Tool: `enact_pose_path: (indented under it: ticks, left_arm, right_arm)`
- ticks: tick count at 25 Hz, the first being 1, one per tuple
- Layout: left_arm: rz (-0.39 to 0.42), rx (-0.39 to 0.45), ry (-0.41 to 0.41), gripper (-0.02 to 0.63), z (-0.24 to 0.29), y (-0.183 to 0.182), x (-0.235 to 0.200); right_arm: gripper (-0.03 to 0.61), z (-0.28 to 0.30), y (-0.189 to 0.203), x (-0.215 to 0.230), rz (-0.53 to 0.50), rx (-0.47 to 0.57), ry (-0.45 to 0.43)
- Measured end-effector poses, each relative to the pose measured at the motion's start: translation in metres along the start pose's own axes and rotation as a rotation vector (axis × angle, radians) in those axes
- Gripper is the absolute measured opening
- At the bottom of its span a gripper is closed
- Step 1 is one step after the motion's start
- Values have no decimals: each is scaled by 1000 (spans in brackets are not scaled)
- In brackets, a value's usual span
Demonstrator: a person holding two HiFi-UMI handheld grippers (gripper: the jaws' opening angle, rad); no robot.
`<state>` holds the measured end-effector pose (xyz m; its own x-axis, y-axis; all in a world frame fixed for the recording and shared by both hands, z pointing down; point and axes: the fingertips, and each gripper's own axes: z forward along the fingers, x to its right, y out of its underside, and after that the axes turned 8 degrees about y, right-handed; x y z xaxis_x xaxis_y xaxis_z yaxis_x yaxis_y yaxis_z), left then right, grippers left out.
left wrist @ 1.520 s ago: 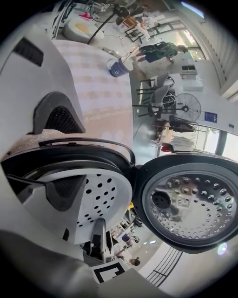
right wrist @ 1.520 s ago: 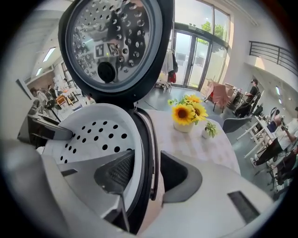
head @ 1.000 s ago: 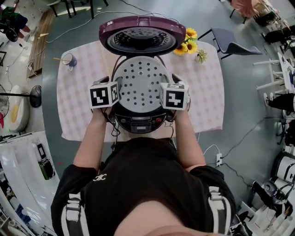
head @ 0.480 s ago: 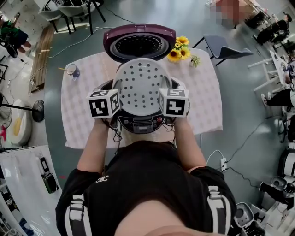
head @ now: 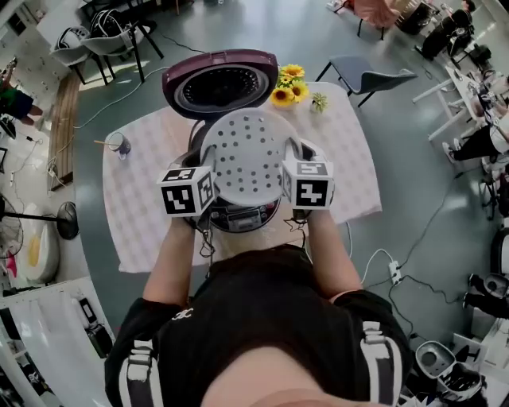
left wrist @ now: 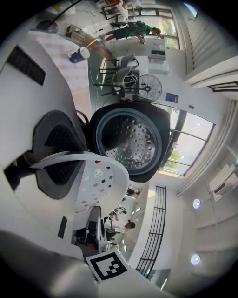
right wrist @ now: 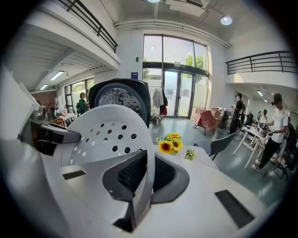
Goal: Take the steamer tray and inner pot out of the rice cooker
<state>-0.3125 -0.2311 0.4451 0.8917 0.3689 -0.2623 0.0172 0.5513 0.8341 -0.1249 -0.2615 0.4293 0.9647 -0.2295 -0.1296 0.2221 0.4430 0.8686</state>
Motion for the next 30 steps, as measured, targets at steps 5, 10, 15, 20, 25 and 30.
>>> enact_pose_path:
  ticks: [5, 10, 15, 20, 25, 30]
  left_arm:
    - [24, 1, 72, 26, 16, -8, 32]
    - [34, -9, 128, 26, 45, -10, 76]
    - [43, -15, 139, 26, 77, -18, 115]
    - [32, -23, 134, 28, 109, -27, 146]
    - [28, -36, 120, 28, 148, -26, 174]
    - [9, -50, 85, 28, 184, -25, 186]
  right_arm:
    - [14, -16, 6, 34, 43, 2, 55]
    - [14, -24, 22, 86, 67, -20, 98]
    - [14, -22, 28, 134, 73, -27, 96]
    - [14, -10, 31, 179, 70, -43, 83]
    - [14, 9, 39, 223, 79, -56, 75]
    - [15, 37, 47, 254, 90, -76, 56]
